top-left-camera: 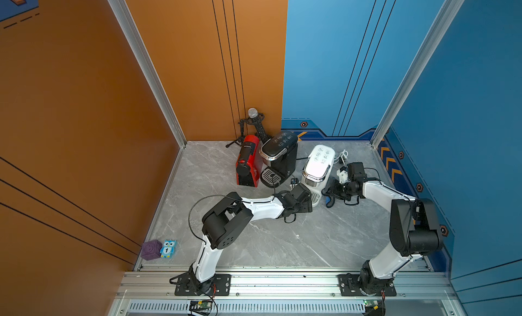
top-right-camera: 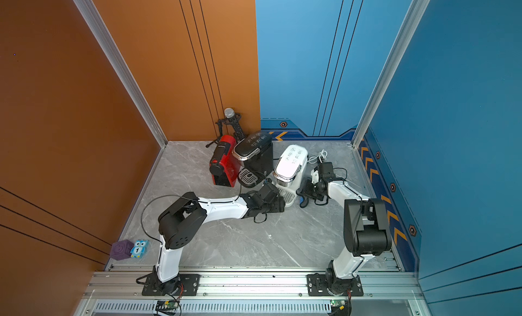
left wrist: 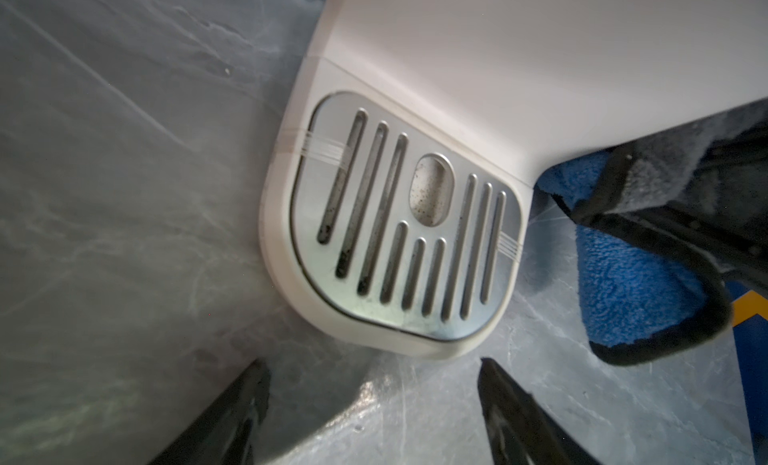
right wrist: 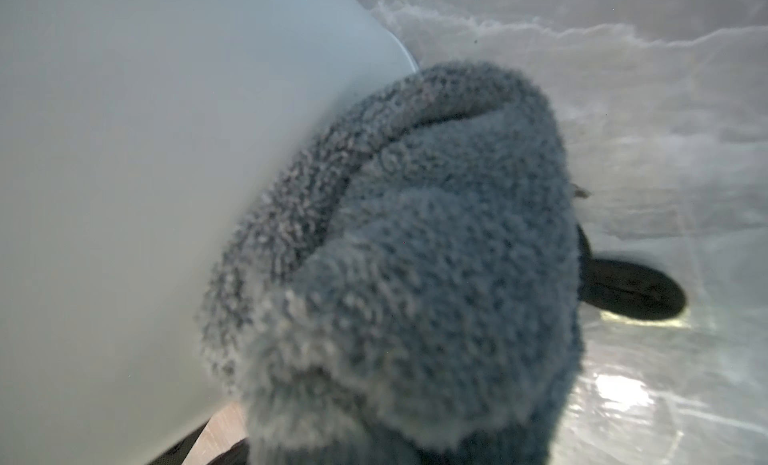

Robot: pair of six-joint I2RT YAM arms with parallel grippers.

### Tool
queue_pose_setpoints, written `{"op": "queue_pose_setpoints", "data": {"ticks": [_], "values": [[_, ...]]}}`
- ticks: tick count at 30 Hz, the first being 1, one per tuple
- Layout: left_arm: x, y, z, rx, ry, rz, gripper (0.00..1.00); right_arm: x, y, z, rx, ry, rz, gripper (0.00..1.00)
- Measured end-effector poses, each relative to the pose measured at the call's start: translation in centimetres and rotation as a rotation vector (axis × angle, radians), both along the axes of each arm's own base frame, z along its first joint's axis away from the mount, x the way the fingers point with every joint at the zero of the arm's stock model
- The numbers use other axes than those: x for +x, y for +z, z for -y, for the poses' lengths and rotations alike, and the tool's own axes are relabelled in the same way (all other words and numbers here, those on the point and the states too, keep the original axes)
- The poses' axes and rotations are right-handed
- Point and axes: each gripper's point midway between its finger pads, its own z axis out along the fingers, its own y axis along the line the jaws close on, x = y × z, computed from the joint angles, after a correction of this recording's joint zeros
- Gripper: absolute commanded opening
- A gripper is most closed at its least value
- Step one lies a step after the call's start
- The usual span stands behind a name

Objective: Wipe the surface of a coffee machine
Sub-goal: Wipe the dirt from the surface of the coffee machine.

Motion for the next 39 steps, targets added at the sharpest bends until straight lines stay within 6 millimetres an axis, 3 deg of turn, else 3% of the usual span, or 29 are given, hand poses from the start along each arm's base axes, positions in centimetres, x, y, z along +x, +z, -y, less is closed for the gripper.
{"op": "queue_pose_setpoints", "data": {"ticks": [2,4,9,12,14,16,24,28,30,34,37,39], "values": [[0.0,0.0,0.0,0.0,0.0,0.0,0.8,0.3,1.7,-0.5,0.003,0.013,0.024,0.1],[0.0,0.0,0.0,0.0,0.0,0.0,0.8,1.0,4.7,-1.0,0.011,0.025,0.089,0.1],[0.0,0.0,0.0,0.0,0.0,0.0,0.8,2.6,16.0,-1.9,0.039,0.051,0.368,0.11],[0.0,0.0,0.0,0.0,0.0,0.0,0.8,2.7,18.9,-2.1,0.043,0.062,0.45,0.1],[0.0,0.0,0.0,0.0,0.0,0.0,0.8,2.8,18.3,-2.0,0.042,0.061,0.441,0.1],[0.0,0.0,0.0,0.0,0.0,0.0,0.8,3.0,16.2,-1.9,0.036,0.056,0.406,0.1],[0.0,0.0,0.0,0.0,0.0,0.0,0.8,1.5,3.5,-0.9,-0.021,0.028,0.121,0.09],[0.0,0.0,0.0,0.0,0.0,0.0,0.8,0.9,-0.7,-1.5,-0.028,0.045,0.031,0.09],[0.0,0.0,0.0,0.0,0.0,0.0,0.8,0.8,-1.5,-1.6,-0.029,0.049,0.014,0.09],[0.0,0.0,0.0,0.0,0.0,0.0,0.8,1.0,-1.1,-1.5,-0.036,0.045,0.022,0.09],[0.0,0.0,0.0,0.0,0.0,0.0,0.8,1.6,1.0,-1.3,-0.049,0.036,0.054,0.09],[0.0,0.0,0.0,0.0,0.0,0.0,0.8,2.3,4.0,-1.1,-0.056,0.026,0.11,0.1]]}}
